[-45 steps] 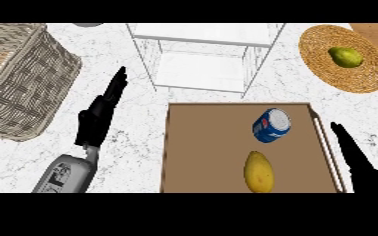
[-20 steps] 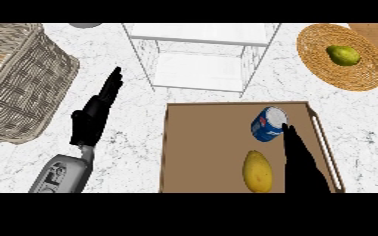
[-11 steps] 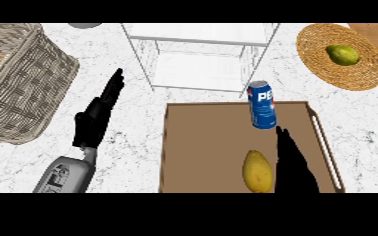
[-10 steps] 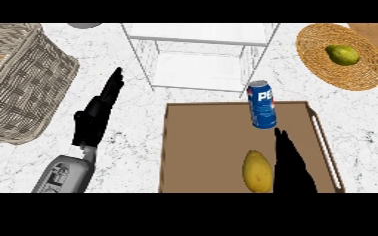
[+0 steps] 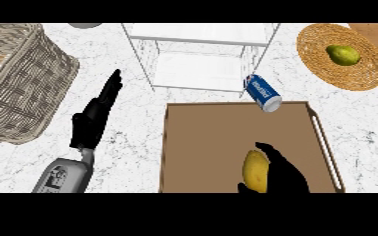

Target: Pick the lemon from the tray and place it in the tiered shelf

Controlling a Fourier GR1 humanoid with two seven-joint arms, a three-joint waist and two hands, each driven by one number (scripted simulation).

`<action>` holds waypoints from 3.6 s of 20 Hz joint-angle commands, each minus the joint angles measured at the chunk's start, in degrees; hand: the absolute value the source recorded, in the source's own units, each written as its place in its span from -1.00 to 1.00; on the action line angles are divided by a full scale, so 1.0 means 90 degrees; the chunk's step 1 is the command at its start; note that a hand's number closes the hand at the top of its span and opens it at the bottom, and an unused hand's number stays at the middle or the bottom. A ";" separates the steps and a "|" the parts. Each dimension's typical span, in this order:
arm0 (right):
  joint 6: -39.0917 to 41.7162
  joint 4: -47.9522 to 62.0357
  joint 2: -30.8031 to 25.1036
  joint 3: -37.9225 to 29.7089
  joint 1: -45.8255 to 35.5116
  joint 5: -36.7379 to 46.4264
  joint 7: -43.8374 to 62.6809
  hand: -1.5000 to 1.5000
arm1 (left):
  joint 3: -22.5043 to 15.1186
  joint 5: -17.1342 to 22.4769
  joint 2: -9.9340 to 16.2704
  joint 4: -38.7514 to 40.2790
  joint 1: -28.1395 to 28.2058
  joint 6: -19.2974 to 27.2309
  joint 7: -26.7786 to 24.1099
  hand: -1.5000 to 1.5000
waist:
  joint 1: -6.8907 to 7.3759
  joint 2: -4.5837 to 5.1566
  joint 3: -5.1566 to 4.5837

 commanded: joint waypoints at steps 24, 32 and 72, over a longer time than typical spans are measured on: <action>-0.1471 0.1230 0.0826 0.2309 -0.3069 0.0287 0.0899 1.00 | -0.0042 -0.0287 -0.0370 0.0095 -0.0337 -0.0307 0.0112 0.00 | 0.0559 0.0034 0.0004; -0.1873 0.1076 0.0827 0.1974 -0.4355 0.0852 0.1407 1.00 | -0.0155 -0.0360 -0.0441 0.0159 -0.0286 -0.0306 0.0120 0.00 | 0.0470 -0.0071 -0.0023; 0.0583 0.4975 0.0826 -0.1427 -1.0767 0.2062 0.2051 1.00 | -0.0017 -0.0425 -0.0533 0.0126 -0.0235 -0.0222 0.0051 0.00 | 0.0317 -0.0008 -0.0020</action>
